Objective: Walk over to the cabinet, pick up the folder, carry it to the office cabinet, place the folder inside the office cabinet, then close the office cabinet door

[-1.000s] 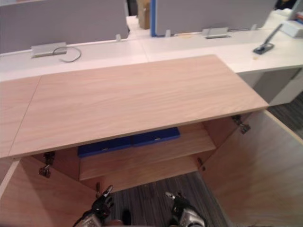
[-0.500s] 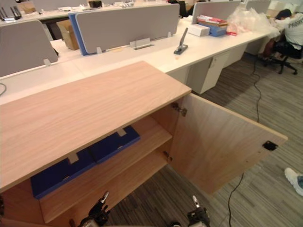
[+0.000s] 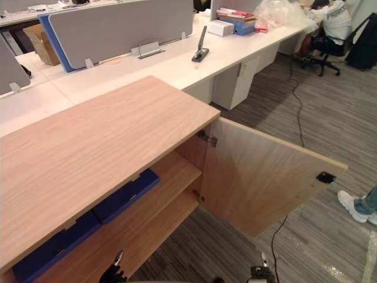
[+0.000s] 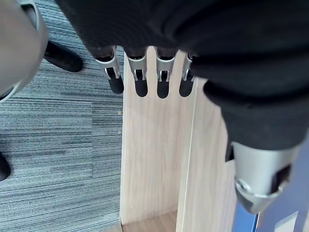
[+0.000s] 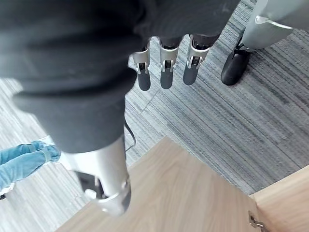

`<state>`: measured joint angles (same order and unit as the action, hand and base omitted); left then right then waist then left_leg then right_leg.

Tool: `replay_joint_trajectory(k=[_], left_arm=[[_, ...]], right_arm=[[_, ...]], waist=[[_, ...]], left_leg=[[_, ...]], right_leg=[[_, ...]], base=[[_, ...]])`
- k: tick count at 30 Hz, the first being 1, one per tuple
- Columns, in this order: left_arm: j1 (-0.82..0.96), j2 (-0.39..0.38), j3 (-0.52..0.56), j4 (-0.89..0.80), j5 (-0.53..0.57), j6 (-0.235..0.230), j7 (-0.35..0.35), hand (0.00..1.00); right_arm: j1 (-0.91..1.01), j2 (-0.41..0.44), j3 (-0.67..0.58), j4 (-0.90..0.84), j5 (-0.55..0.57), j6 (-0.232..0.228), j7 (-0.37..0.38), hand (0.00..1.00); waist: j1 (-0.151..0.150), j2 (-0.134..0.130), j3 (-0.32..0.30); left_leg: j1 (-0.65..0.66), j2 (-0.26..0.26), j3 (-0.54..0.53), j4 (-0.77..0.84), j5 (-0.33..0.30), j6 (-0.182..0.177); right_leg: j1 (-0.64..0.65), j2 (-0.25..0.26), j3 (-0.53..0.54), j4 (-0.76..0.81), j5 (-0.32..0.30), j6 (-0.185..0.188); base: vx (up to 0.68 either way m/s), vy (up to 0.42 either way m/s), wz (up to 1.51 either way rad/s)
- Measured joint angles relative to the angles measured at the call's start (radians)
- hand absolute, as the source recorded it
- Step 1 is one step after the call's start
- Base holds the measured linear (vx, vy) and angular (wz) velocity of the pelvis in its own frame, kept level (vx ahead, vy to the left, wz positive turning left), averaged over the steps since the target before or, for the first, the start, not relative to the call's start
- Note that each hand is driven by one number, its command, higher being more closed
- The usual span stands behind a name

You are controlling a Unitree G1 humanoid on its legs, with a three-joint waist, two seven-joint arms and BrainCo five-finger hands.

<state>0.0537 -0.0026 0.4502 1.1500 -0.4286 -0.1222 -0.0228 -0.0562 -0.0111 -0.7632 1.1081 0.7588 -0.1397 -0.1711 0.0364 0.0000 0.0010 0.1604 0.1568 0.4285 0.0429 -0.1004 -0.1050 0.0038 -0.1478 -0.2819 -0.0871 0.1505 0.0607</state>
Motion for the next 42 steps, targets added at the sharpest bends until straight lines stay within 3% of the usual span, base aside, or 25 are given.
replay_joint_trajectory(k=[4, 11, 17, 24, 33, 38, 40, 42], left_arm=[[0.032, 0.015, -0.012, 0.0, -0.005, 0.0, 0.001, 0.0], [0.073, 0.049, -0.032, 0.0, -0.009, 0.007, 0.001, 0.0], [0.078, 0.051, -0.032, -0.001, -0.011, 0.011, -0.005, 0.0], [0.094, 0.069, -0.032, -0.001, -0.028, 0.017, -0.008, 0.0], [0.112, 0.071, -0.027, 0.021, -0.04, 0.019, -0.025, 0.0], [0.119, 0.07, -0.037, 0.019, -0.043, 0.021, -0.036, 0.0], [0.116, 0.071, -0.055, 0.009, -0.044, 0.021, -0.048, 0.0], [0.119, 0.072, -0.069, 0.002, -0.047, 0.021, -0.051, 0.0]], right_arm=[[-0.025, -0.051, -0.001, -0.1, -0.059, -0.01, -0.029, 0.0], [-0.148, -0.214, -0.038, -0.22, -0.154, -0.048, -0.051, 0.0], [-0.228, -0.311, -0.037, -0.181, -0.155, -0.049, -0.051, 0.0], [-0.377, -0.458, -0.017, -0.02, -0.156, -0.033, -0.027, 0.0], [-0.696, -0.749, 0.224, 0.23, -0.231, 0.026, 0.053, 0.0], [-0.717, -0.781, 0.364, 0.242, -0.26, 0.04, 0.107, 0.0], [-0.718, -0.774, 0.468, 0.239, -0.309, 0.048, 0.163, 0.0], [-0.718, -0.779, 0.55, 0.232, -0.36, 0.04, 0.163, 0.0]], waist=[[-0.015, -0.005, 0.002], [-0.022, 0.006, 0.01], [-0.028, 0.033, 0.025], [-0.032, 0.071, 0.043], [-0.036, 0.163, 0.09], [-0.034, 0.176, 0.103], [-0.033, 0.178, 0.118], [-0.032, 0.177, 0.129]], left_leg=[[0.0, -0.023, -0.002, 0.007, -0.024, -0.002], [-0.002, -0.034, -0.006, 0.011, -0.03, -0.001], [-0.003, -0.034, -0.033, 0.011, -0.03, -0.001], [-0.002, -0.037, -0.045, 0.011, -0.03, -0.001], [-0.022, -0.041, -0.077, 0.029, -0.026, 0.005], [-0.024, -0.039, -0.114, 0.028, -0.019, 0.012], [-0.024, -0.04, -0.119, 0.027, -0.018, 0.01], [-0.024, -0.04, -0.129, 0.026, -0.018, 0.009]], right_leg=[[-0.013, -0.02, 0.024, -0.005, 0.009, 0.013], [-0.024, -0.027, 0.044, -0.005, 0.011, 0.016], [-0.024, -0.026, 0.047, -0.004, 0.015, 0.022], [-0.023, -0.029, 0.047, 0.0, 0.018, 0.025], [-0.022, -0.038, 0.037, 0.001, 0.022, 0.03], [-0.022, -0.035, 0.036, 0.001, 0.023, 0.028], [-0.022, -0.035, 0.036, 0.001, 0.027, 0.024], [-0.022, -0.035, 0.036, 0.001, 0.031, 0.025]], base=[[-0.04, 0.07, -0.14], [-0.02, 0.014, -0.06], [0.0, 0.0, 0.0], [0.0, -0.001, 0.0], [-0.04, -0.011, 0.06], [-0.02, -0.011, -0.01], [-0.05, 0.004, 0.0], [-0.06, 0.012, 0.01]])
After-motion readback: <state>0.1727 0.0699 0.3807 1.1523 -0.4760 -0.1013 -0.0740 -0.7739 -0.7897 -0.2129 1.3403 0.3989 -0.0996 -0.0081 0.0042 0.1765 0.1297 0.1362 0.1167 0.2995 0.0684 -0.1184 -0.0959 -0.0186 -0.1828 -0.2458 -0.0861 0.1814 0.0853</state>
